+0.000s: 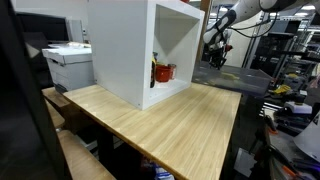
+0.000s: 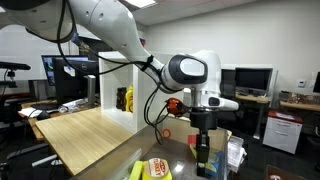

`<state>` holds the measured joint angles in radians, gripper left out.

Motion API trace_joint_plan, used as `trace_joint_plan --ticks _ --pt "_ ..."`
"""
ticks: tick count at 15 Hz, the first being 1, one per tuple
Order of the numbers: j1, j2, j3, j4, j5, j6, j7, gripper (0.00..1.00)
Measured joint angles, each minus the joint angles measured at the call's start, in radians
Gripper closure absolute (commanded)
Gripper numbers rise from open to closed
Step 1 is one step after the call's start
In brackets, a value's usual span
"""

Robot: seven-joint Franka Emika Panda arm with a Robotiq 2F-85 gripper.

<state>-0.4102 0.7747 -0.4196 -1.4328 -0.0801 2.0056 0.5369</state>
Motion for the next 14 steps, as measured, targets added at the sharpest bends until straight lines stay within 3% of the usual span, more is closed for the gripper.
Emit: trace_joint_plan --ticks 6,14 --pt "-0.009 0.0 -0.03 -0.027 0.0 0.002 0.019 0.96" --pt "-0.009 0.0 -0.075 -0.046 0.0 0.013 0.163 0.96"
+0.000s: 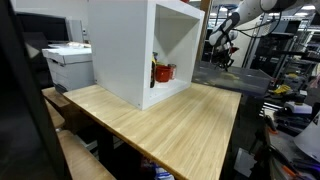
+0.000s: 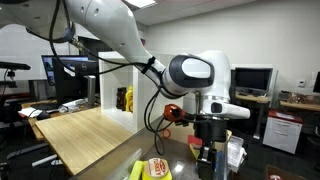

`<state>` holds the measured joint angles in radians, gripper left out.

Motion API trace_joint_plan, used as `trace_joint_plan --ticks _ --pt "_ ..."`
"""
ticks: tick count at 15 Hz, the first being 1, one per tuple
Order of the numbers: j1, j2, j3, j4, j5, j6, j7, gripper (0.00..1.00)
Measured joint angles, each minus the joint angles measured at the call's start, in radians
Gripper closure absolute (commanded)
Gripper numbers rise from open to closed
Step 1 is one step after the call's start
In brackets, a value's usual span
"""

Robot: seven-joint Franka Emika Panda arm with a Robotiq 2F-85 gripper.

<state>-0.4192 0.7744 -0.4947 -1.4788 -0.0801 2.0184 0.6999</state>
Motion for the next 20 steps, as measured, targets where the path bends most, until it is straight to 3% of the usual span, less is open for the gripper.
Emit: trace_joint_plan --ticks 13,20 --pt "0.014 0.0 0.013 -0.016 -0.001 0.034 0.035 0.96" --pt "0.001 -0.026 0.07 -0.007 0.04 -0.088 -0.057 0.96"
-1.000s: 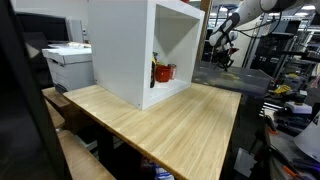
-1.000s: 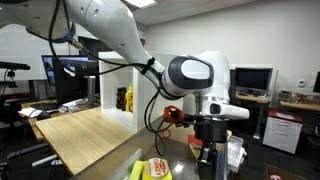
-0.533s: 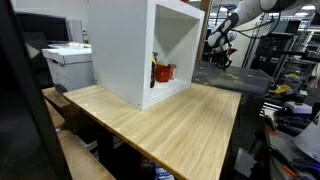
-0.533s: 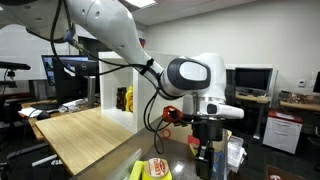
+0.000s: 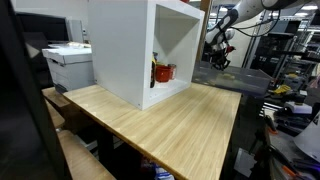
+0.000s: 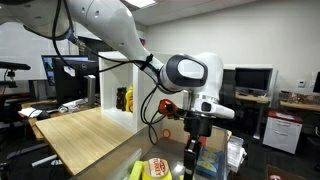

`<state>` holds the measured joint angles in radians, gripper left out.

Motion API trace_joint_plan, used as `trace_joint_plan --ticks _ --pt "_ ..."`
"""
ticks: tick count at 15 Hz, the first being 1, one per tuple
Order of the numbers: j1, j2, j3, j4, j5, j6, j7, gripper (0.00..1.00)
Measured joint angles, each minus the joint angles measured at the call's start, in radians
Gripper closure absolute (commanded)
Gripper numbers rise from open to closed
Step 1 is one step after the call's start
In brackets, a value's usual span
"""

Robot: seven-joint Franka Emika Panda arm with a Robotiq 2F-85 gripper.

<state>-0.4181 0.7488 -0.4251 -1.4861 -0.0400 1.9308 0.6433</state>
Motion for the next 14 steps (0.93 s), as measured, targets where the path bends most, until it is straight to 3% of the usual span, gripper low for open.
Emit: trace_joint_plan --ticks 3,10,11,14 --pt "-0.003 -0.015 0.028 0.002 0.048 -0.058 -0.064 0.96" --pt "0.007 -0.035 0.083 0.002 0.087 -0.067 -0.146 0.96" --pt "0.01 -0.036 0.088 0.002 0.087 -0.067 -0.149 0.72" --pt "0.014 -0.043 0.089 0.003 0.092 -0.066 -0.149 0.67"
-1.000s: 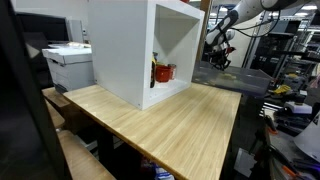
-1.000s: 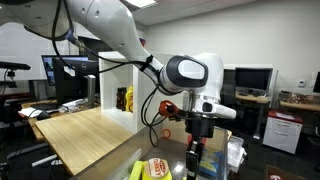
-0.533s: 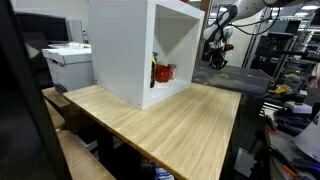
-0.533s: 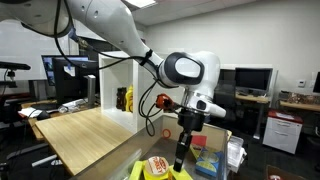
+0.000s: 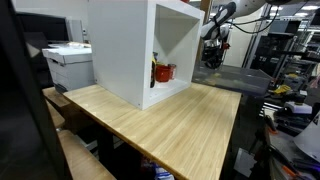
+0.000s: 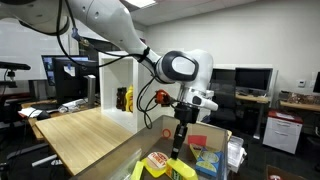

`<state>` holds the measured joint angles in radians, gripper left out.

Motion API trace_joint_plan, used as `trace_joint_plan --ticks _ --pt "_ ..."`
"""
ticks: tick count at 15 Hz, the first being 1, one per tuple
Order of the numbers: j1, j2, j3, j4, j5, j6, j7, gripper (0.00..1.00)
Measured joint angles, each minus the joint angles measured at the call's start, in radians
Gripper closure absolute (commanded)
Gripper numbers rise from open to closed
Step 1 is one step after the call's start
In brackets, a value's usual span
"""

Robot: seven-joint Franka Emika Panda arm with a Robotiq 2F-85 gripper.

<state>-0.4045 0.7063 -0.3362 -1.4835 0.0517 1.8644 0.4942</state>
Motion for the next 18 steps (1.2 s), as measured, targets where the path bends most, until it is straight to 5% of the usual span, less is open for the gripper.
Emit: trace_joint_plan --ticks 10,18 --pt "-0.1 0.001 -0.053 0.049 0.108 0.008 0.075 0.06" --pt "-0.108 0.079 -0.054 0.125 0.158 0.051 0.298 0.0"
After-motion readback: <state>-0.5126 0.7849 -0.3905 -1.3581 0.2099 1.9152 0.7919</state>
